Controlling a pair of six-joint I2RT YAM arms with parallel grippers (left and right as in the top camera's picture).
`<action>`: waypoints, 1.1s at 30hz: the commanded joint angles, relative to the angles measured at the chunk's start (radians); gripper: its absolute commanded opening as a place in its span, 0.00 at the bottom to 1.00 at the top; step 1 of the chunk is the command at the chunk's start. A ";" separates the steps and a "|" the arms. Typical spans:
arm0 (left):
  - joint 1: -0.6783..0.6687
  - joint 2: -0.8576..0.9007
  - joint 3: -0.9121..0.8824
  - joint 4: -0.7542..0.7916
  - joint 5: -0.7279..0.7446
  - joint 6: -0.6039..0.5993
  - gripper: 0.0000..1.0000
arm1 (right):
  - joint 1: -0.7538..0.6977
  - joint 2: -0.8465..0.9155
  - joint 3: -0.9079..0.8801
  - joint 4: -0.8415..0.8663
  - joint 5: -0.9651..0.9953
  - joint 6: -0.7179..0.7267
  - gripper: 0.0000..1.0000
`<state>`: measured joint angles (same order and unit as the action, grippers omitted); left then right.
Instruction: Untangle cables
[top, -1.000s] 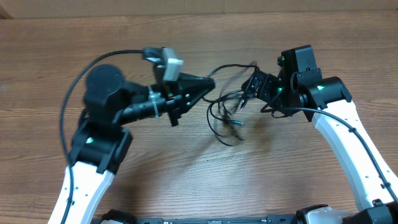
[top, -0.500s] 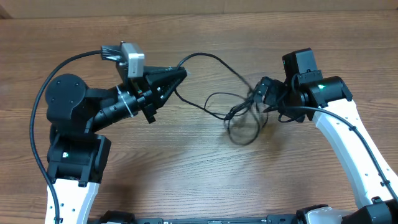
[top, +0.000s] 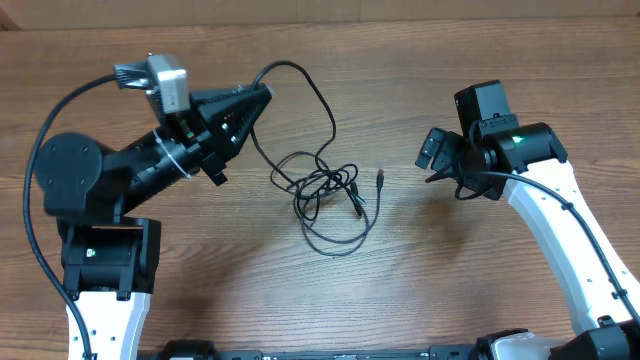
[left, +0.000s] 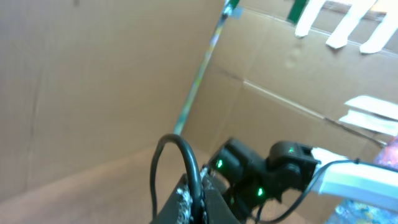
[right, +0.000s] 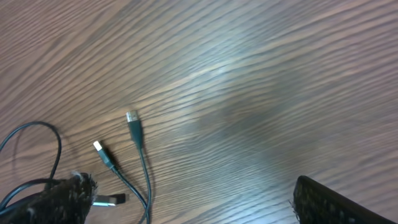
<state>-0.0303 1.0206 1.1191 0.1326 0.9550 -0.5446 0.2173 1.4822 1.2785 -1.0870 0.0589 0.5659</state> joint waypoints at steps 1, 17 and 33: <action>0.010 -0.020 0.016 0.124 0.006 -0.141 0.04 | -0.005 0.005 -0.010 0.048 -0.195 -0.084 1.00; -0.018 -0.019 0.016 0.286 -0.164 -0.423 0.04 | 0.184 0.007 -0.010 0.452 -0.631 -0.177 1.00; -0.126 -0.008 0.016 0.402 -0.231 -0.504 0.04 | 0.237 0.317 -0.010 0.512 -0.431 -0.174 1.00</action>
<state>-0.1482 1.0157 1.1191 0.5186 0.7517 -1.0309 0.4484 1.7351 1.2675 -0.5663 -0.4217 0.3958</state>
